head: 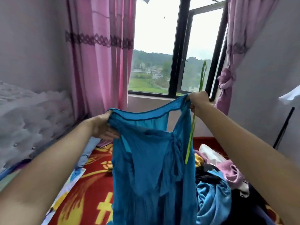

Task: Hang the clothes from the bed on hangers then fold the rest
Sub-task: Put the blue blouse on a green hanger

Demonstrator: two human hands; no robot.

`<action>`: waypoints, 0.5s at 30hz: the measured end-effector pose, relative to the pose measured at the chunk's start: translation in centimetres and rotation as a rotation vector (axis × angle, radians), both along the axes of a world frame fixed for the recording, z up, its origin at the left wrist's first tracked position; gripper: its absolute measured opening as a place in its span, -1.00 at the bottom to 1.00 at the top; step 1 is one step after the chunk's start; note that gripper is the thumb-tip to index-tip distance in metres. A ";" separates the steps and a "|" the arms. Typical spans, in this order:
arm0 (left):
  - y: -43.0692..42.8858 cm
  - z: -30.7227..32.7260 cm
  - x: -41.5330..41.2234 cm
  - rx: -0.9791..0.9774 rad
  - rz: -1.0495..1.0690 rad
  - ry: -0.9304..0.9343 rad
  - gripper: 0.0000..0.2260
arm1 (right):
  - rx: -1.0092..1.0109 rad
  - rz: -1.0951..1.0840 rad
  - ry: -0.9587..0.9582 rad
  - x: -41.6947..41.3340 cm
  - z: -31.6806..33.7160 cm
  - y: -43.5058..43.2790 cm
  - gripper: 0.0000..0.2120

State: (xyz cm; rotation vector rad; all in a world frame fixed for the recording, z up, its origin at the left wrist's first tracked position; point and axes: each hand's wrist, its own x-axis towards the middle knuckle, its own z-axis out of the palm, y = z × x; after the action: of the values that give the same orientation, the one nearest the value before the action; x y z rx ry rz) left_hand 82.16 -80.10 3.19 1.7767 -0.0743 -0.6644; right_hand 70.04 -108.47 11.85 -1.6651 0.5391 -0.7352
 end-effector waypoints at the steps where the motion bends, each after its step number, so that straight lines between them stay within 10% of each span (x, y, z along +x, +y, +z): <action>1: -0.5 -0.5 0.0 -0.123 0.004 0.024 -0.38 | -0.006 -0.003 0.020 0.2 -0.6 0.0 -0.86; 6: -2.7 -1.7 -0.6 -0.359 0.164 0.070 -0.53 | -0.034 -0.005 0.157 0.6 -4.4 -0.6 -0.82; 15: -0.8 0.2 -2.5 0.125 -0.036 -0.182 -0.96 | -0.043 0.187 0.392 -0.3 -11.8 -2.6 -0.77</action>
State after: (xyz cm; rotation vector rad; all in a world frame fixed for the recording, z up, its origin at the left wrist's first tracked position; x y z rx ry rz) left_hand 79.66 -80.94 3.35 1.9576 -0.1927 -0.5419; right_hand 69.77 -111.05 0.04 -1.8832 0.6328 -0.2845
